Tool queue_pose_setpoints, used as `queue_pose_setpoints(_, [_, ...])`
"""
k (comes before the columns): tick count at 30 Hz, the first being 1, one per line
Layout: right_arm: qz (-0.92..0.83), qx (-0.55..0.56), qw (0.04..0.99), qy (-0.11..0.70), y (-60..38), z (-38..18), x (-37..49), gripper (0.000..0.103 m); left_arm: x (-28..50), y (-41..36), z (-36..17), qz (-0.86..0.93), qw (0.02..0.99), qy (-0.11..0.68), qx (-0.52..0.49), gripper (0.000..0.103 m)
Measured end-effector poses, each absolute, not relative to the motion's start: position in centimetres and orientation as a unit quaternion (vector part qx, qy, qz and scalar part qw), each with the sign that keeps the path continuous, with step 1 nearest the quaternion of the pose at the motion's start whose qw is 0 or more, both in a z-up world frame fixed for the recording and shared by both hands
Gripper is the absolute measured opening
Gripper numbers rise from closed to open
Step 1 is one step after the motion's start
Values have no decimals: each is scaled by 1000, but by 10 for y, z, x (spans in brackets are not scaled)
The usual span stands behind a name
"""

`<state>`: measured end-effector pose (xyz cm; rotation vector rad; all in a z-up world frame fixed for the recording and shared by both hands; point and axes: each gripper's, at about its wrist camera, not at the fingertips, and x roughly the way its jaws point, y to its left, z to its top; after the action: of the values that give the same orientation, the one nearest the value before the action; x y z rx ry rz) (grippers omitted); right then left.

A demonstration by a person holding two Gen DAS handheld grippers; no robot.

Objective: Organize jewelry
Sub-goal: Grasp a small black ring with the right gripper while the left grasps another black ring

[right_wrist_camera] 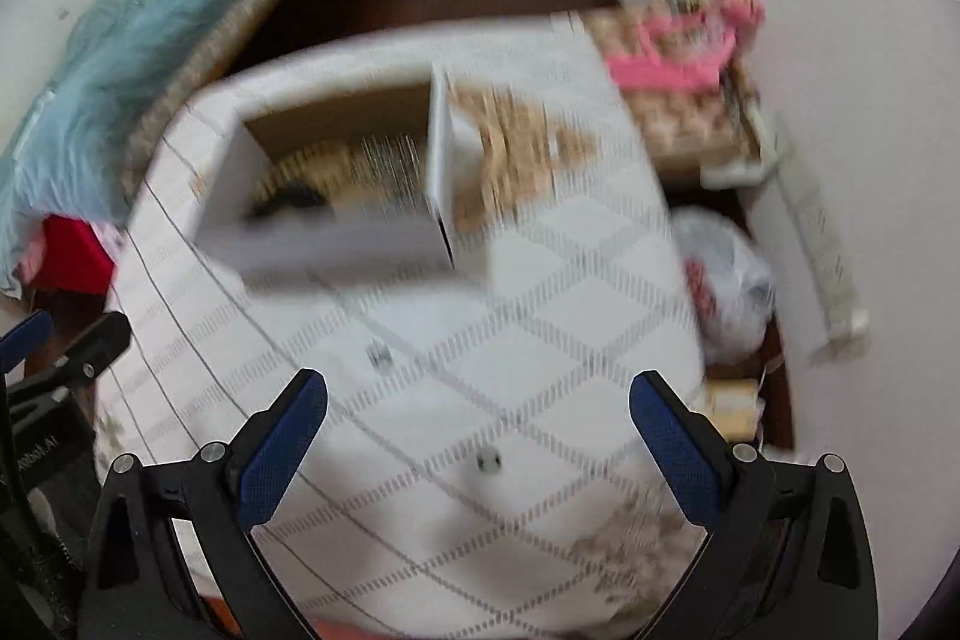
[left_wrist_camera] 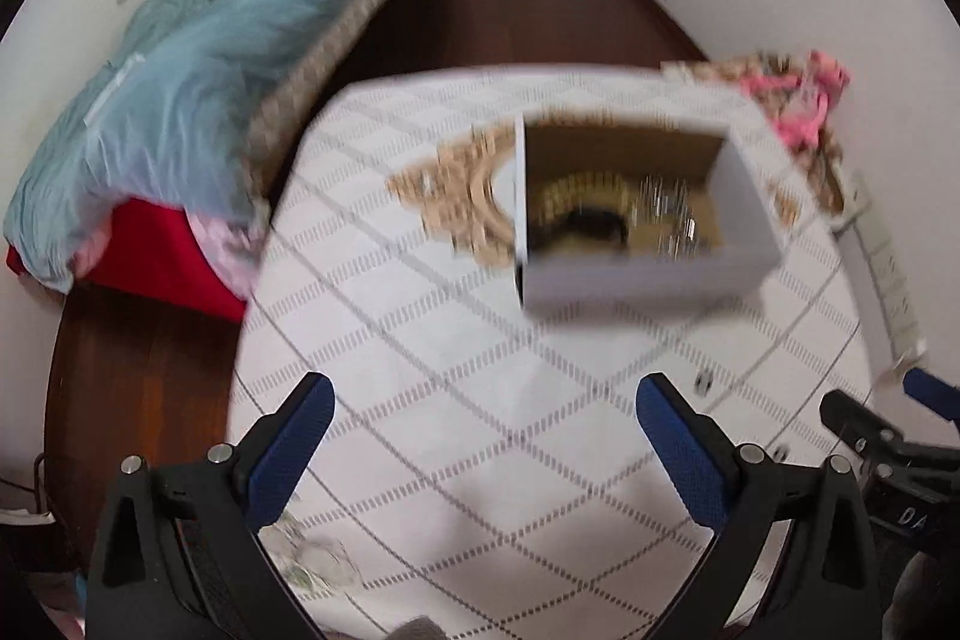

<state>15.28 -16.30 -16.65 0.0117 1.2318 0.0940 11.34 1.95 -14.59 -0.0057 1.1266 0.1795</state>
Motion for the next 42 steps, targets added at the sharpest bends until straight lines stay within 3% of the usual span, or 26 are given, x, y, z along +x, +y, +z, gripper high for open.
queue_pose_setpoints(2, [32, 7, 800, 599, -170, -195, 142, 99, 109, 14, -166, 85, 831, 550, 4, 103])
queue_pose_setpoints(4, [26, 6, 795, 606, -172, -216, 133, 80, 102, 8, -179, 83, 825, 558, 9, 103])
queue_pose_setpoints(10, [22, -1, 802, 597, -171, -241, 126, 49, 95, -2, -207, 77, 809, 583, 20, 103])
queue_pose_setpoints(12, [23, -8, 808, 588, -168, -240, 124, 43, 94, -3, -210, 77, 807, 585, 19, 103])
queue_pose_setpoints(14, [22, -14, 814, 580, -167, -239, 123, 27, 95, -3, -210, 78, 807, 585, 19, 103])
queue_pose_setpoints(15, [22, -15, 817, 576, -167, -239, 123, 14, 96, -4, -211, 77, 807, 585, 19, 103])
queue_pose_setpoints(29, [3, 52, 830, 555, -208, -224, 140, 13, 134, -53, -211, 7, 825, 565, -7, 101])
queue_pose_setpoints(36, [-16, 67, 832, 551, -226, -225, 155, 13, 152, -84, -222, -31, 825, 565, 13, 77])
queue_pose_setpoints(38, [-19, 71, 831, 551, -230, -226, 159, 13, 153, -89, -225, -43, 824, 565, 15, 64])
queue_pose_setpoints(40, [-21, 73, 832, 549, -232, -226, 161, 14, 155, -93, -229, -50, 822, 568, 17, 44])
queue_pose_setpoints(42, [-22, 75, 832, 549, -233, -227, 163, 14, 156, -95, -233, -53, 818, 572, 18, 38])
